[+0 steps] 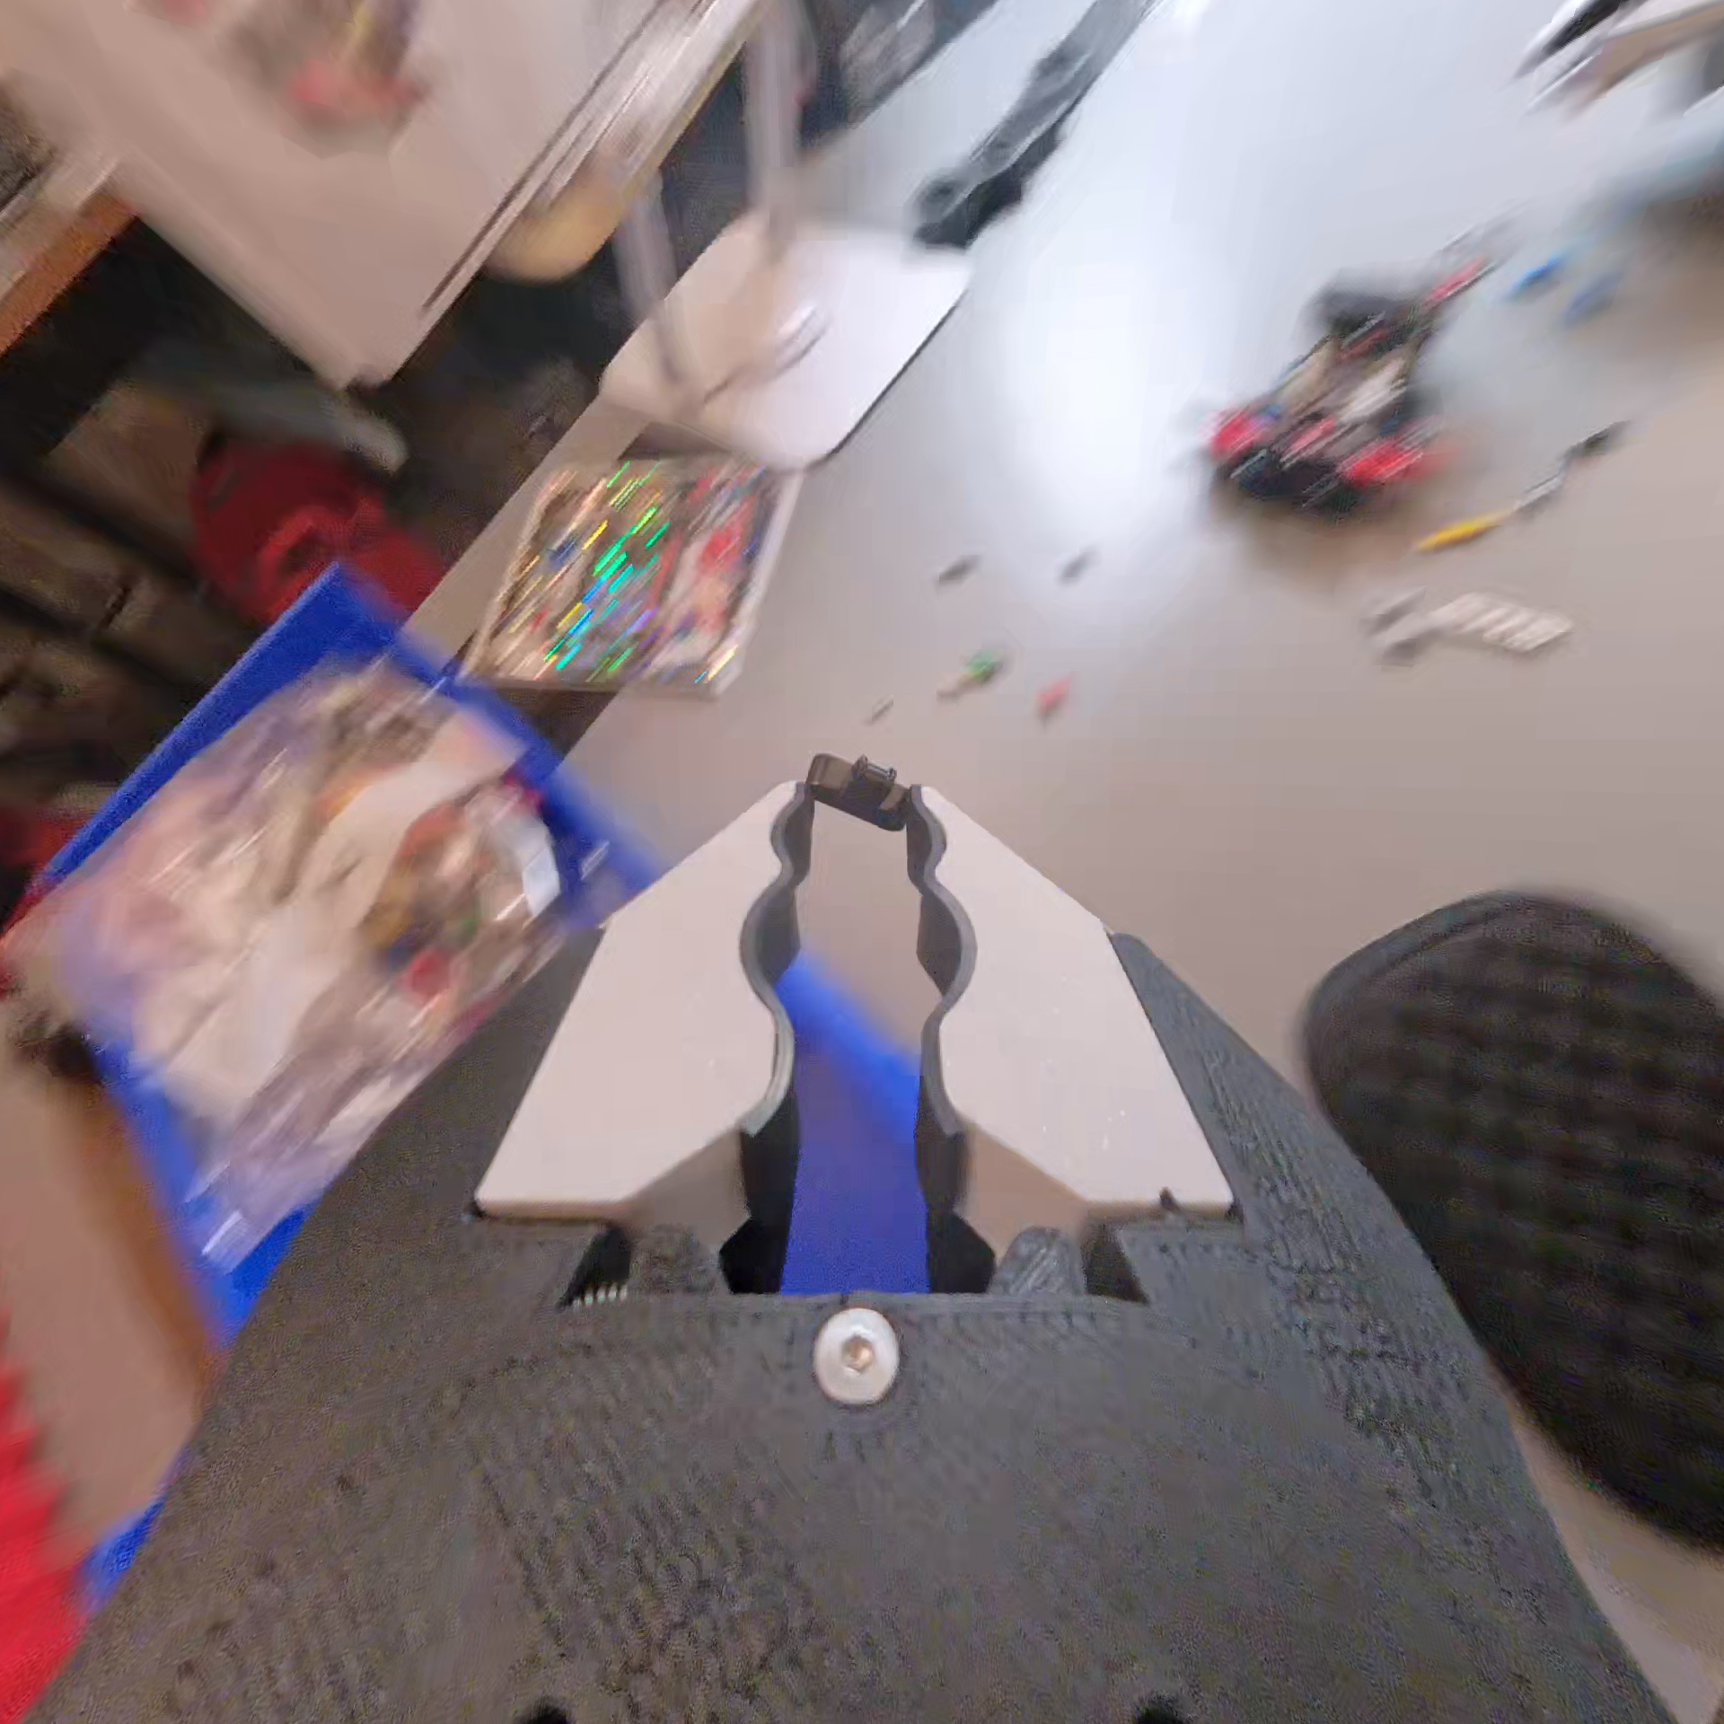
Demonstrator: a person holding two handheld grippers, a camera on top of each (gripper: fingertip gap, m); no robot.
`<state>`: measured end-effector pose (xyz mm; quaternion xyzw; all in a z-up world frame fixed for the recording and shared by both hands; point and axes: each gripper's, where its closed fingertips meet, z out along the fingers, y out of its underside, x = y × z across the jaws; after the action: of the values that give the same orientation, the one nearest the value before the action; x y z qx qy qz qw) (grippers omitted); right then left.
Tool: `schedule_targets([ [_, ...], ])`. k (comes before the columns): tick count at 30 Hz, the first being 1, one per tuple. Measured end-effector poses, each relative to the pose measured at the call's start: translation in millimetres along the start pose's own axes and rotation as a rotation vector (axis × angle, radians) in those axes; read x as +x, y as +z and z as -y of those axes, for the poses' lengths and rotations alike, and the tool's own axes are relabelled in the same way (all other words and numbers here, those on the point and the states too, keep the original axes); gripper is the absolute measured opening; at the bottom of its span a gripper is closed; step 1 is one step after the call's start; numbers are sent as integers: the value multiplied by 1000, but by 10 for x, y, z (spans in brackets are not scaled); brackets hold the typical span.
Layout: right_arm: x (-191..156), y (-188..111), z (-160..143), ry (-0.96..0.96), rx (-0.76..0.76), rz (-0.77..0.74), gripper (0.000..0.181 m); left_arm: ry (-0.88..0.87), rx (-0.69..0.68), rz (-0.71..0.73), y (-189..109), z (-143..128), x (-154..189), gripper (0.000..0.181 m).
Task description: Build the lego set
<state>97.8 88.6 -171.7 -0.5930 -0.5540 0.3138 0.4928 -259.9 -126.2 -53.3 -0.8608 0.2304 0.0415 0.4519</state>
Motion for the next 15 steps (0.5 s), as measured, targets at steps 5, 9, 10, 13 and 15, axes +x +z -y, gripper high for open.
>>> schedule_targets([
  [5,-42,-15,44,-17,15,3,14,26,110,-334,780,580,1633,18],
  [9,-66,-14,52,-25,20,5,13,34,14,-585,1469,559,2648,19],
  [10,-69,-12,49,-29,18,4,12,52,-23,-624,1591,530,2816,19],
  [13,-81,-12,51,-34,19,7,12,139,-172,-659,1841,365,3079,19],
  [15,-86,-16,62,-39,22,8,12,162,-230,-670,1910,306,3146,19],
])
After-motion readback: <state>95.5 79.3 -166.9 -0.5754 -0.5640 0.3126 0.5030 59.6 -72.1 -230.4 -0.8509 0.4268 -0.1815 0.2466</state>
